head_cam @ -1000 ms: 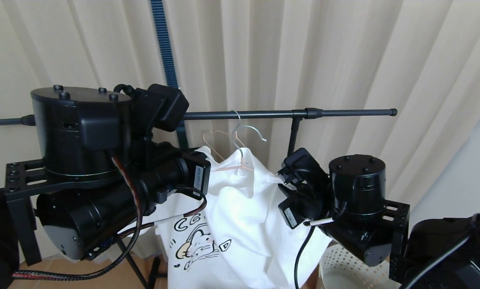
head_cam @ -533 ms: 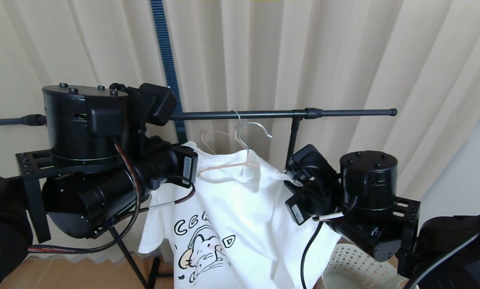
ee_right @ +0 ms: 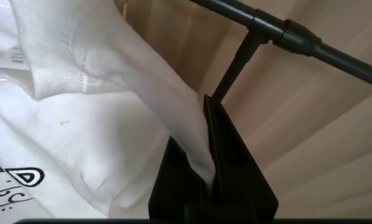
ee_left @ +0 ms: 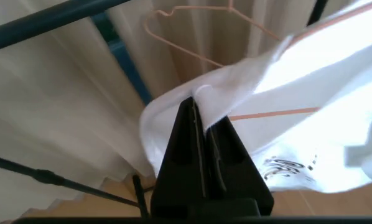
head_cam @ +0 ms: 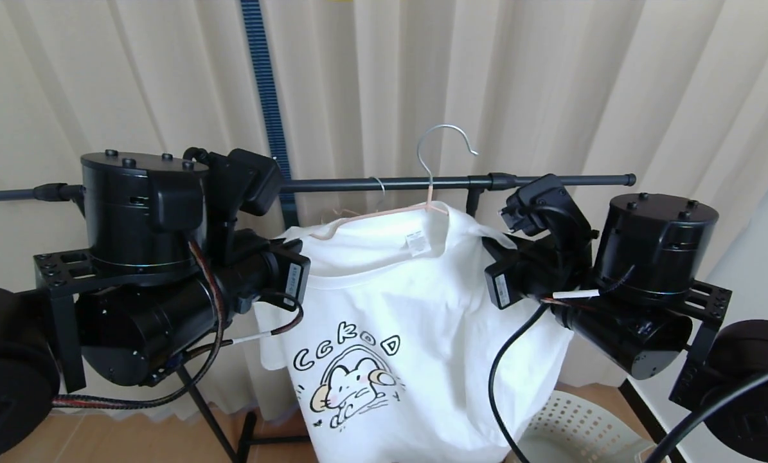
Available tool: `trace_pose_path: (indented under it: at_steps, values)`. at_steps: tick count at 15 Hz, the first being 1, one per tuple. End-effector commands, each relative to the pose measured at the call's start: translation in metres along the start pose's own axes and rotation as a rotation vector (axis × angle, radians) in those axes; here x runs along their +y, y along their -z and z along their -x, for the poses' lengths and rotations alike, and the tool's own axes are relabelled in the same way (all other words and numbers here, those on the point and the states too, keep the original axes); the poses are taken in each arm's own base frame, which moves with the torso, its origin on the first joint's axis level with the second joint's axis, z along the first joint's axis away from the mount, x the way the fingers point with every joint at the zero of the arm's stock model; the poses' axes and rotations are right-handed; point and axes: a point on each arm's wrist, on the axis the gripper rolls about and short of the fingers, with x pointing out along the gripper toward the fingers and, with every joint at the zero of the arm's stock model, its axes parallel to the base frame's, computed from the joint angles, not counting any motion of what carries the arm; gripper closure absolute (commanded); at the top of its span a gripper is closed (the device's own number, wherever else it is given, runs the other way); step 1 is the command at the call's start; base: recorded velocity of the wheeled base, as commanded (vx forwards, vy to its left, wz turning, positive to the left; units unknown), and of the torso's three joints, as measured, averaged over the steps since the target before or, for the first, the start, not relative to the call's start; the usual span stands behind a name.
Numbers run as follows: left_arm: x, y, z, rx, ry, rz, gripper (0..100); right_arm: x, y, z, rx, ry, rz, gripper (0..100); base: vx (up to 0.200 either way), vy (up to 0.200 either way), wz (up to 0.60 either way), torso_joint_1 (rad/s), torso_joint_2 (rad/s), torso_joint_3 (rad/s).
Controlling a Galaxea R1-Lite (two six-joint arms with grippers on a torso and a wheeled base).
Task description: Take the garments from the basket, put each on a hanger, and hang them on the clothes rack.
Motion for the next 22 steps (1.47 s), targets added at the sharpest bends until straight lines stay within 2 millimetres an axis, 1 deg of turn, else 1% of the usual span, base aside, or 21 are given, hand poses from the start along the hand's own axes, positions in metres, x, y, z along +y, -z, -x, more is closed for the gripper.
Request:
trace_pose_path:
  at_steps: [1,4,8,9,11,14,17,19,20,22]
  values:
    - [-0.013,-0.004,0.006,-0.02,0.049,-0.01,100,0.014,0.013,-0.014,-0.001,0.028,0.005,100,0.0,0.0,0.0,0.0,0.0,0.0]
    - [-0.019,-0.008,0.01,-0.037,0.075,-0.013,100,0.032,0.026,-0.024,0.01,0.025,0.035,100,0.0,0.0,0.0,0.0,0.0,0.0]
    - [-0.018,-0.01,0.012,-0.037,0.076,-0.007,100,0.042,0.034,-0.028,0.014,0.016,0.044,100,0.0,0.0,0.0,0.0,0.0,0.0]
    - [-0.019,-0.013,0.013,-0.048,0.081,-0.004,100,0.048,0.037,-0.028,0.021,0.012,0.05,100,0.0,0.0,0.0,0.0,0.0,0.0]
    - [-0.02,-0.012,0.013,-0.044,0.082,-0.003,100,0.049,0.032,-0.026,-0.006,0.002,0.036,100,0.0,0.0,0.0,0.0,0.0,0.0]
    - [-0.02,-0.013,0.012,-0.046,0.083,0.013,100,0.052,0.032,-0.021,-0.038,-0.041,0.02,100,0.0,0.0,0.0,0.0,0.0,0.0]
    - [-0.021,-0.015,0.012,-0.054,0.086,0.019,100,0.055,0.032,-0.02,-0.048,-0.107,-0.032,100,0.0,0.0,0.0,0.0,0.0,0.0]
    - [-0.021,-0.015,0.012,-0.053,0.087,0.019,100,0.054,0.028,-0.019,-0.059,-0.113,-0.058,100,0.0,0.0,0.0,0.0,0.0,0.0]
    - [-0.022,-0.016,0.013,-0.055,0.092,0.018,100,0.054,0.026,-0.02,-0.06,-0.115,-0.073,100,0.0,0.0,0.0,0.0,0.0,0.0]
    - [-0.031,-0.017,0.017,-0.063,0.124,0.012,100,0.055,0.024,-0.023,-0.065,-0.116,-0.095,100,0.0,0.0,0.0,0.0,0.0,0.0]
